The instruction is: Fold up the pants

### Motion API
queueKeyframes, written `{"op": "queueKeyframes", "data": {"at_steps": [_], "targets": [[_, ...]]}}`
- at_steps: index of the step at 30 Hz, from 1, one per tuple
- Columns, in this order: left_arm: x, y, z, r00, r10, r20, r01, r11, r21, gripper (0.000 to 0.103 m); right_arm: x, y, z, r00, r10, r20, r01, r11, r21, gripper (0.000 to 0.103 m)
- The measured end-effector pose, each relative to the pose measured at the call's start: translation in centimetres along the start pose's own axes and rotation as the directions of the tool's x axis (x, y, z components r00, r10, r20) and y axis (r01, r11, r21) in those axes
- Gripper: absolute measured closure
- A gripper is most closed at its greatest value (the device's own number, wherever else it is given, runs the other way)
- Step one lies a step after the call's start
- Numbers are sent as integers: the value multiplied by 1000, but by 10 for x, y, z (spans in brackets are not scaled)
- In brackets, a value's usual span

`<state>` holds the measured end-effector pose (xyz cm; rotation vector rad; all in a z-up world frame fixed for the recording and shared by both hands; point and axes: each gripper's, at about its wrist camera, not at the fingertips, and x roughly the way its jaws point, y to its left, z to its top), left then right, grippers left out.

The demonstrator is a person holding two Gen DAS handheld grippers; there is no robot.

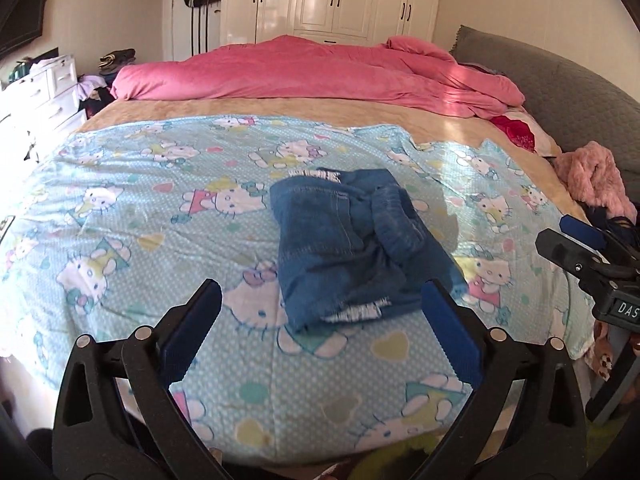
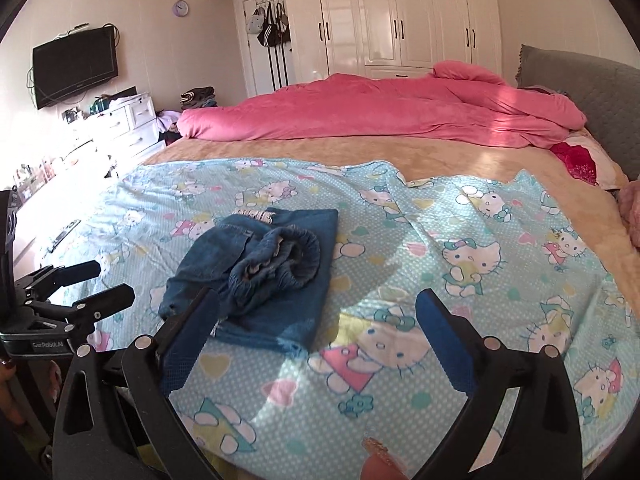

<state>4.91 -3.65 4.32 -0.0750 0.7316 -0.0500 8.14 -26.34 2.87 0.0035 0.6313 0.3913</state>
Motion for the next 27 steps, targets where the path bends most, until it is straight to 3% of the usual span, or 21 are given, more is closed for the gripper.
{"op": "queueKeyframes", "data": {"at_steps": [4, 11, 27], "targets": [[-5, -2, -11, 1000, 24, -2, -24, 1000, 8, 9, -4, 7, -12, 1000, 10, -26, -10, 1000, 10, 5], [-2, 4, -28, 999, 2, -34, -3, 1000, -16, 9, 9, 18, -37, 992, -6, -129, 5, 1000, -11, 5], [4, 10, -35, 997, 19, -70, -23, 999, -46, 9, 15, 15, -45, 988, 0, -155, 0, 1000, 2, 5]]}}
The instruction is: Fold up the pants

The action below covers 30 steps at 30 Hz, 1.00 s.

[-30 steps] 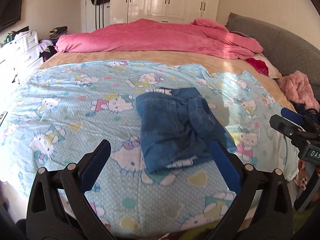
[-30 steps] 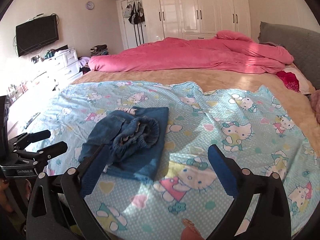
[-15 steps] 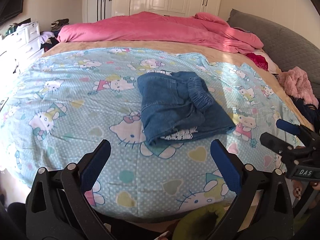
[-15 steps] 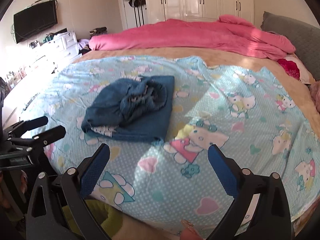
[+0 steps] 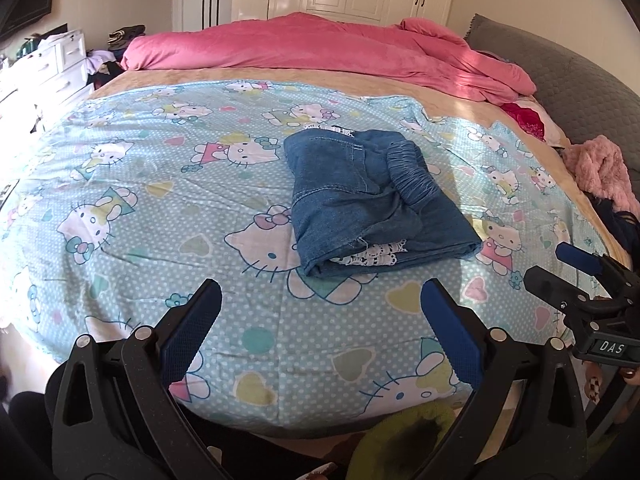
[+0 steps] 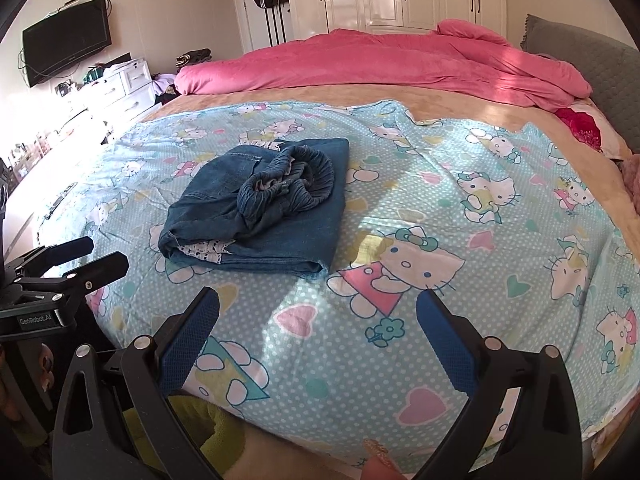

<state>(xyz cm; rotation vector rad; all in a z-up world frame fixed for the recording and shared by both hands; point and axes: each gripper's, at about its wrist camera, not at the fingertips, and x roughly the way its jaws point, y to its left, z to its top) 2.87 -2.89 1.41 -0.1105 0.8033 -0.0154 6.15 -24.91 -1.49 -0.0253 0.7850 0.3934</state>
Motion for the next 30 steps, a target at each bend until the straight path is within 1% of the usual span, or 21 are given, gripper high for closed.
{"op": "queueKeyframes", "data": {"at_steps": [13, 19, 30], "targets": [[-4, -1, 0, 1000, 5, 7, -5, 1000, -3, 9, -2, 1, 0, 1000, 0, 3, 0, 1000, 0, 5], [-4, 1, 1, 1000, -16, 7, 16, 1000, -15, 9, -2, 1, 0, 1000, -1, 3, 1, 1000, -2, 5], [-3, 0, 0, 1000, -15, 4, 15, 1000, -14, 9, 1, 0, -2, 1000, -3, 0, 3, 1000, -4, 5]]}}
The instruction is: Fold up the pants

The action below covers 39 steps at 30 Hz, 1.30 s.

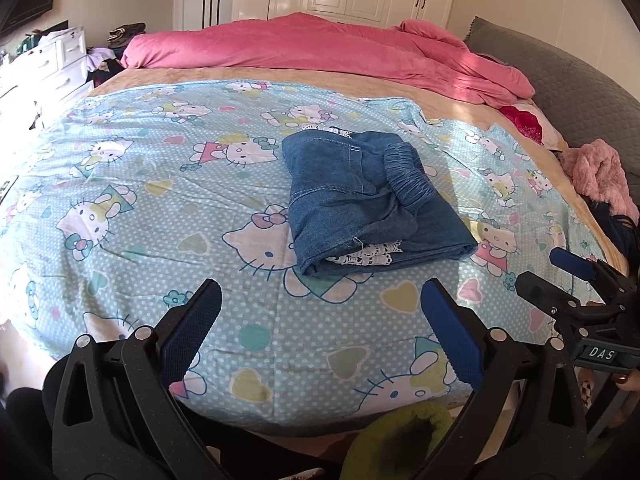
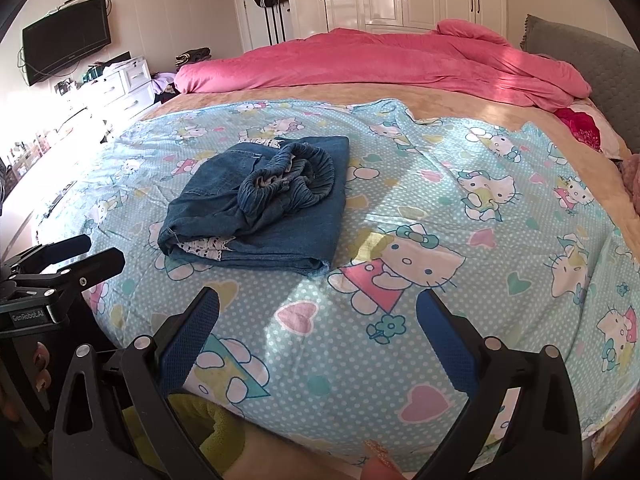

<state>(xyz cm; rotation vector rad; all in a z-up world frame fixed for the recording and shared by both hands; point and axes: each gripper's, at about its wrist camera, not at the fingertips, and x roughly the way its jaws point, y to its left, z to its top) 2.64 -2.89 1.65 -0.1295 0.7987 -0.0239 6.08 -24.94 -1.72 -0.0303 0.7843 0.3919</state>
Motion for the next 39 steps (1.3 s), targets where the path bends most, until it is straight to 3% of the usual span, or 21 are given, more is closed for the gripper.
{"op": "queueKeyframes", "data": {"at_steps": [39], "targets": [[2, -1, -1, 1000, -4, -23, 4, 1000, 12, 9, 2, -8, 2, 1000, -19, -11, 19, 1000, 4, 5]]}}
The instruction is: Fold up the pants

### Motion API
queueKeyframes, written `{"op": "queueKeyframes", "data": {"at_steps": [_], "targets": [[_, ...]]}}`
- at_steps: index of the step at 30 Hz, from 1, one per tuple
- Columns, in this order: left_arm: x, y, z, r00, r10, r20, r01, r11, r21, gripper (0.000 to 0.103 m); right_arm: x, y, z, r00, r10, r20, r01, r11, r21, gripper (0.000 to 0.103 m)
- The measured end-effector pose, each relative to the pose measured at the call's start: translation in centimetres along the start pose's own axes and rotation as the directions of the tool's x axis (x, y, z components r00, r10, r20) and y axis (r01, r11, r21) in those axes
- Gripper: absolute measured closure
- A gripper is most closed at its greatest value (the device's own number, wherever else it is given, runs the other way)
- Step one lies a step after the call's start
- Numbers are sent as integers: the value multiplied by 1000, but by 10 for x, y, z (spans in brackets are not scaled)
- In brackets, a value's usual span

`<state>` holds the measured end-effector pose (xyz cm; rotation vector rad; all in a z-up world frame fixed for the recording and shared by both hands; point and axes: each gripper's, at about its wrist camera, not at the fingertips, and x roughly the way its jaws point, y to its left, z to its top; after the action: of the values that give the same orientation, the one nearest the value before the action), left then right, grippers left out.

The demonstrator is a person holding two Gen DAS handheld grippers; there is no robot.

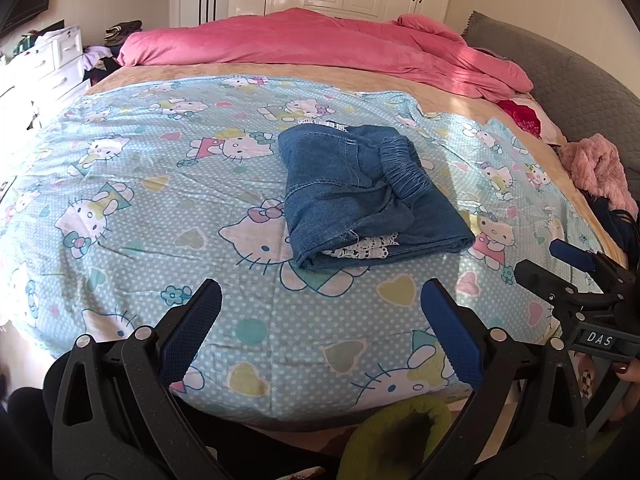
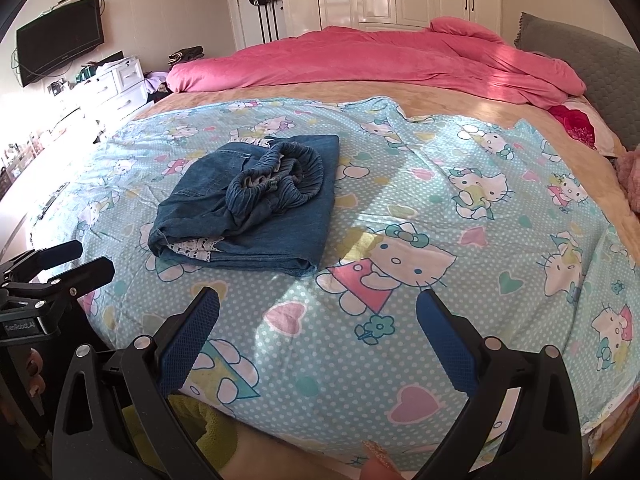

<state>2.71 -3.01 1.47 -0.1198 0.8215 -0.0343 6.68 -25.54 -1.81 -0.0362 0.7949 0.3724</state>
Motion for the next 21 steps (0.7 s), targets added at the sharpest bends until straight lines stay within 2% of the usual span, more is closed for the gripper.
{"op": "queueKeyframes", "data": {"at_steps": [18, 21], "targets": [[-3, 6, 0, 1000, -11, 2, 11, 1000, -6, 9, 7, -3, 0, 1000, -17, -16, 17, 1000, 4, 5], [1, 9, 1, 999, 32, -18, -32, 999, 6, 9, 7, -7, 2, 999, -34, -12, 34, 999, 7, 5]]}}
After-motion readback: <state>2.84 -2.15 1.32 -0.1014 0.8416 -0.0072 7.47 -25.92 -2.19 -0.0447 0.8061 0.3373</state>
